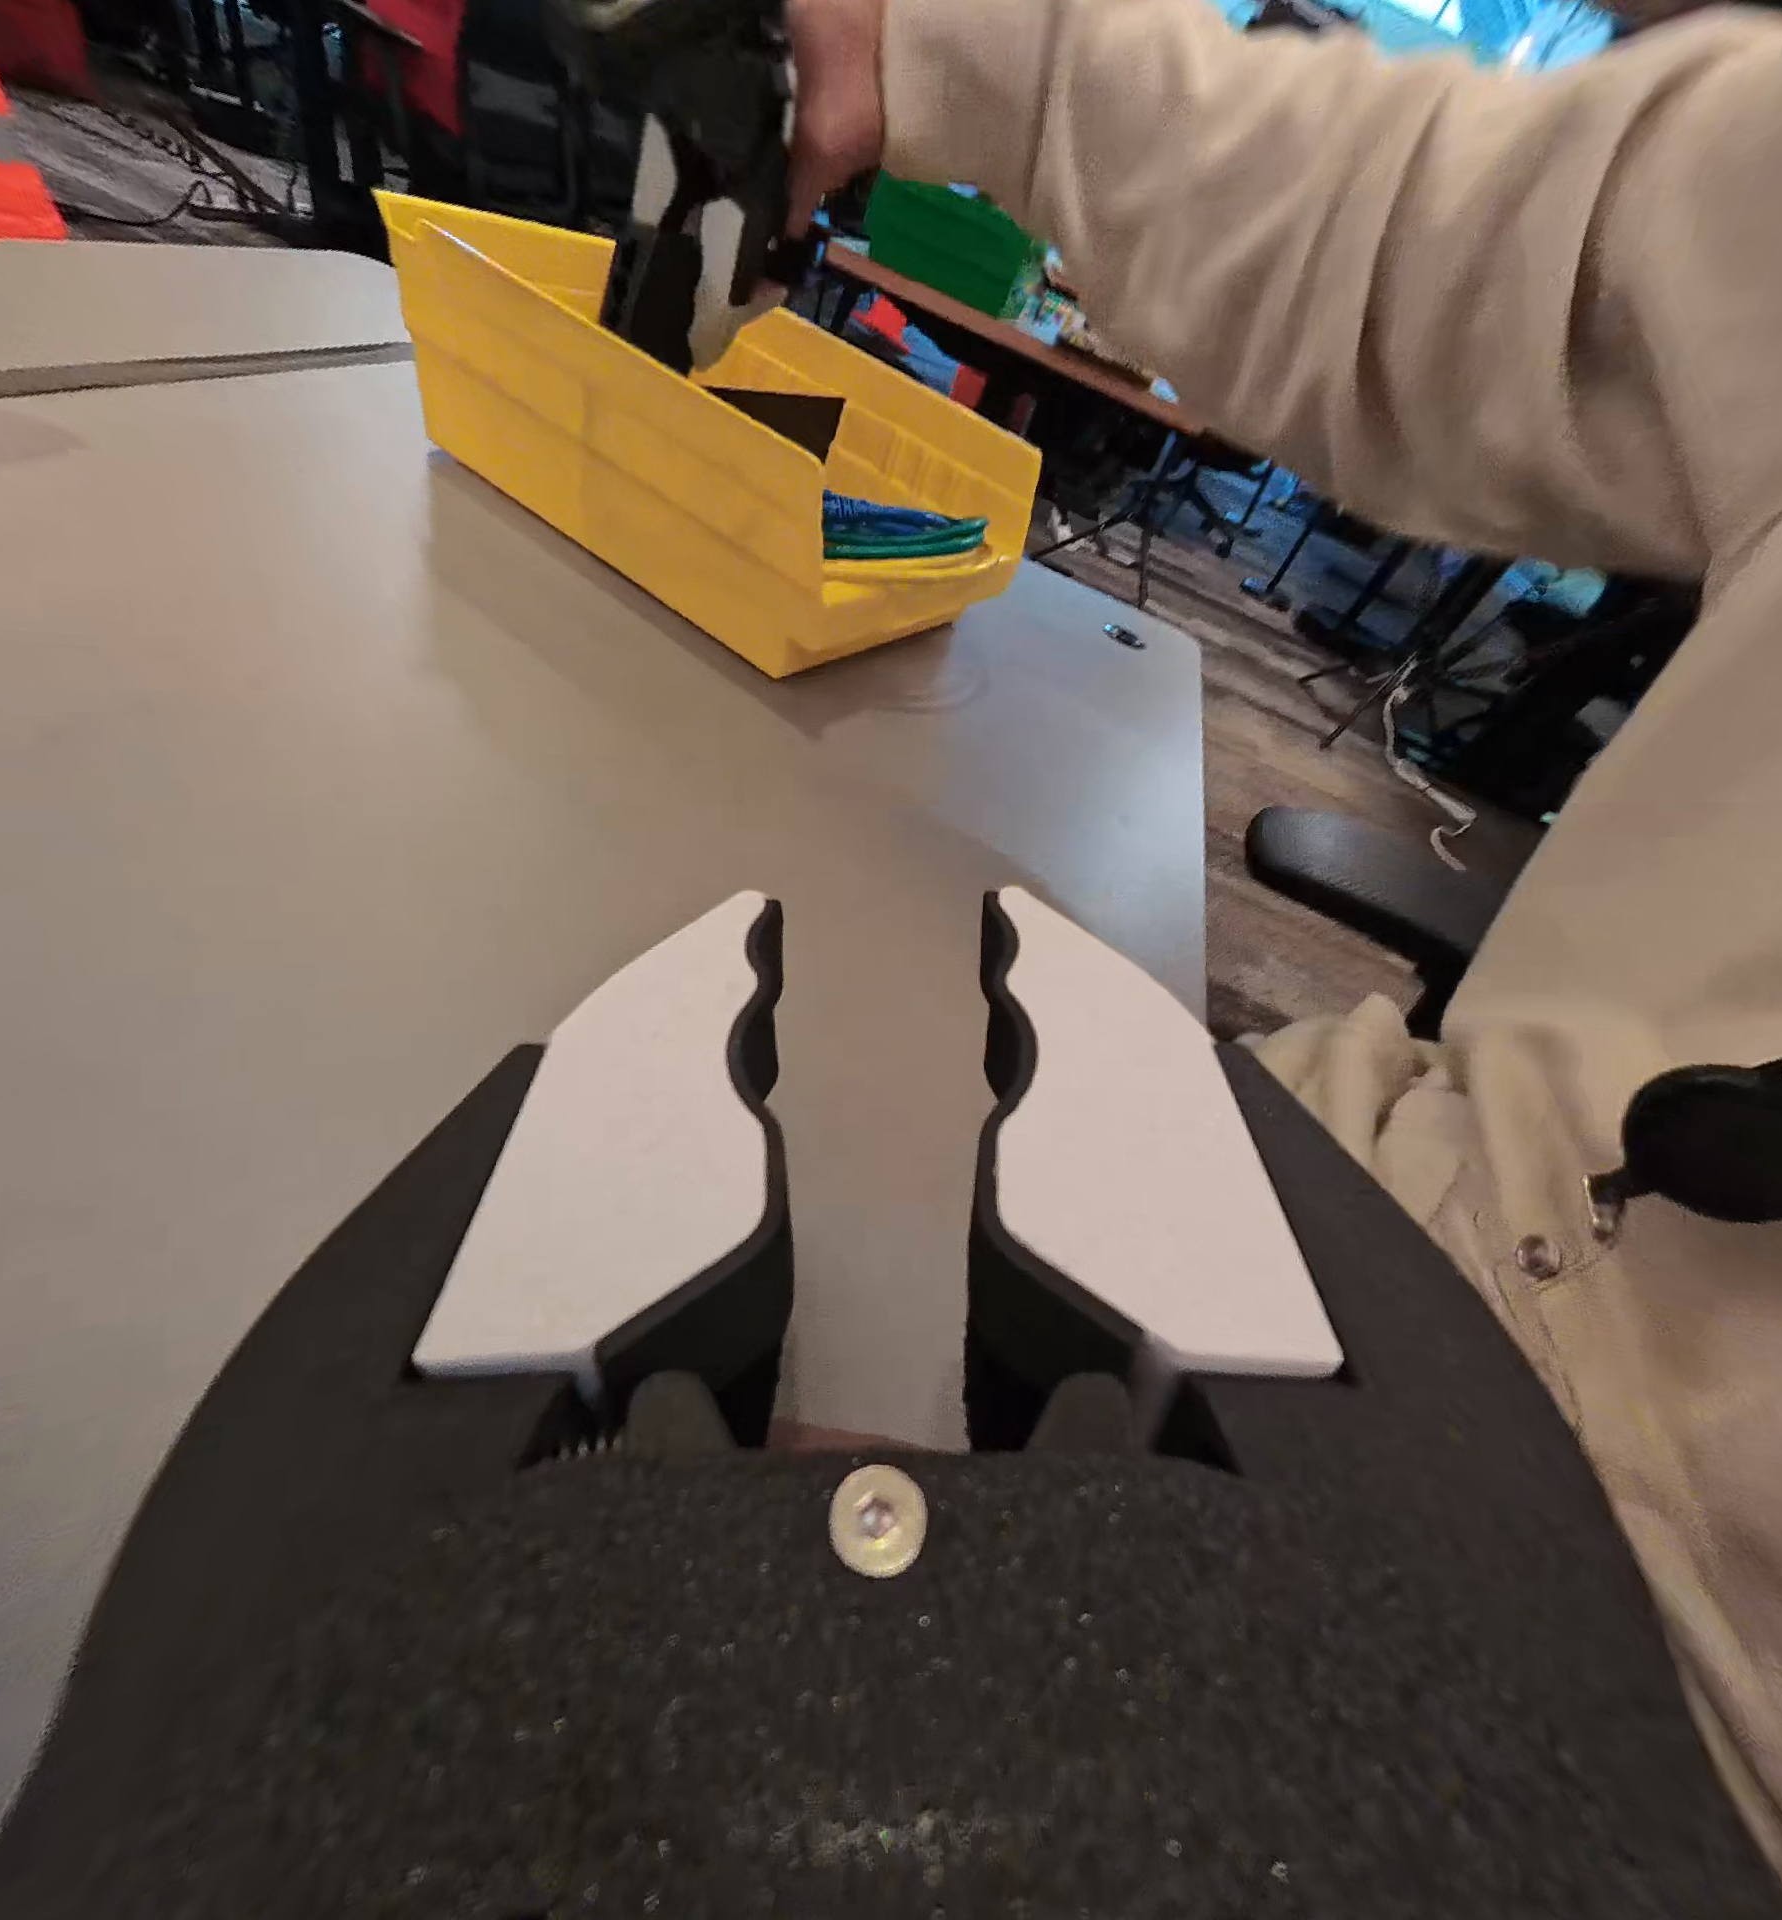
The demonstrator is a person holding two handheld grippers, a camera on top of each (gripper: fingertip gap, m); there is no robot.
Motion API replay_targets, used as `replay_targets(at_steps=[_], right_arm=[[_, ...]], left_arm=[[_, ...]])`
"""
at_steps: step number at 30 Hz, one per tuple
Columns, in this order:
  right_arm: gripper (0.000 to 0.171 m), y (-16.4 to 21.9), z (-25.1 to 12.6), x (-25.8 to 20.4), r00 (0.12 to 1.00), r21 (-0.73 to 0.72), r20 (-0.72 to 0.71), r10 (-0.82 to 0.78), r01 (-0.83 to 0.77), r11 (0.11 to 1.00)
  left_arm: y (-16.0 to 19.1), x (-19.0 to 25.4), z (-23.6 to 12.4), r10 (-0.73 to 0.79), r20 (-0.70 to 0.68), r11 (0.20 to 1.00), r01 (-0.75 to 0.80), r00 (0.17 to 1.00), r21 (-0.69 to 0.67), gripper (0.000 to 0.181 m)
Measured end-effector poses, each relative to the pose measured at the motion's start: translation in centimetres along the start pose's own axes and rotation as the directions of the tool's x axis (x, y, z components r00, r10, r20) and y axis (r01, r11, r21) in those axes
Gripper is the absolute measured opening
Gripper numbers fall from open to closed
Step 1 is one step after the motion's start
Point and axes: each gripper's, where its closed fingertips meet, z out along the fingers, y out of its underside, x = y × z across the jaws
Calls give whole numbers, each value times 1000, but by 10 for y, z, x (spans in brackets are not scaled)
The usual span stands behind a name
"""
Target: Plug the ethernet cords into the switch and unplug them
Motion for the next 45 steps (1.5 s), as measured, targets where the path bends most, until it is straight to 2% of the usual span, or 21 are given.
replay_targets(at_steps=[3, 6, 9, 13, 15, 17, 19, 20, 22, 24, 25, 27, 29, 30, 32, 34, 36, 39, 41, 45], right_arm=[[30, 2, 17, -10, 987, -145, 141, -77, 97, 985], [30, -2, 30, -17, 974, -178, 215, -69, 109, 978], [30, -8, 38, -21, 972, -114, 231, -33, 60, 992], [42, -7, 40, -18, 982, -47, 187, 26, -17, 999], [44, -10, 19, -8, 987, 51, 117, 107, -113, 992], [44, -15, -22, 0, 965, 226, 55, 255, -261, 939], [44, -21, -71, -6, 916, 457, 47, 400, -375, 807], [42, -29, -97, -16, 890, 595, 91, 448, -409, 692], [36, -42, -140, -42, 826, 792, 237, 511, -469, 392], [35, -40, -154, -66, 709, 823, 366, 603, -549, 146], [38, -40, -150, -85, 655, 802, 421, 628, -592, 80], [39, -38, -138, -121, 535, 776, 480, 696, -629, -51], [35, -24, -125, -154, 388, 786, 461, 798, -596, -164], [33, -20, -120, -172, 333, 799, 438, 835, -570, -191], [32, -16, -105, -203, 267, 820, 347, 899, -552, -153], [35, -30, -105, -224, 305, 809, 345, 888, -576, -117], [35, -36, -115, -228, 333, 838, 300, 894, -539, -81], [36, -35, -109, -230, 353, 869, 166, 921, -493, 32], [37, -35, -99, -232, 355, 864, 144, 924, -501, 57], [39, -26, -89, -232, 341, 851, 128, 931, -520, 74]], left_arm=[[3, 1, -3, 42, 34, 999, -41, 999, -20, 36], [3, 0, -9, 52, 53, 999, -51, 997, -19, 36], [5, -2, -12, 35, 55, 999, -35, 998, -17, 36], [6, -3, -14, 46, 65, 999, -45, 997, -22, 36], [5, -4, -16, 64, 83, 998, -62, 994, -24, 36], [-2, -4, -23, 85, 103, 996, -86, 991, 6, 37], [-18, 3, -37, 68, 69, 991, -75, 995, 109, 36], [-27, 2, -47, 41, 72, 984, -53, 997, 169, 36], [-41, -8, -72, -16, 126, 961, -19, 992, 276, 36], [-45, -21, -103, -39, 271, 944, -54, 962, 326, 34], [-45, -29, -121, -33, 387, 940, -102, 921, 324, 24], [-43, -44, -168, -20, 659, 932, -225, 752, 285, 10], [-35, -49, -209, -23, 827, 934, -282, 562, 218, 9], [-27, -51, -222, -33, 866, 950, -252, 499, 182, 12], [-2, -57, -237, -66, 904, 980, -141, 422, 138, 25], [22, -62, -242, -106, 918, 990, -44, 383, 133, 25], [33, -64, -235, -159, 901, 987, 30, 403, 160, 27], [43, -62, -219, -182, 871, 983, 88, 456, 159, 27], [47, -58, -213, -187, 862, 982, 111, 471, 153, 27], [45, -53, -214, -277, 819, 961, 132, 502, 244, 27]])
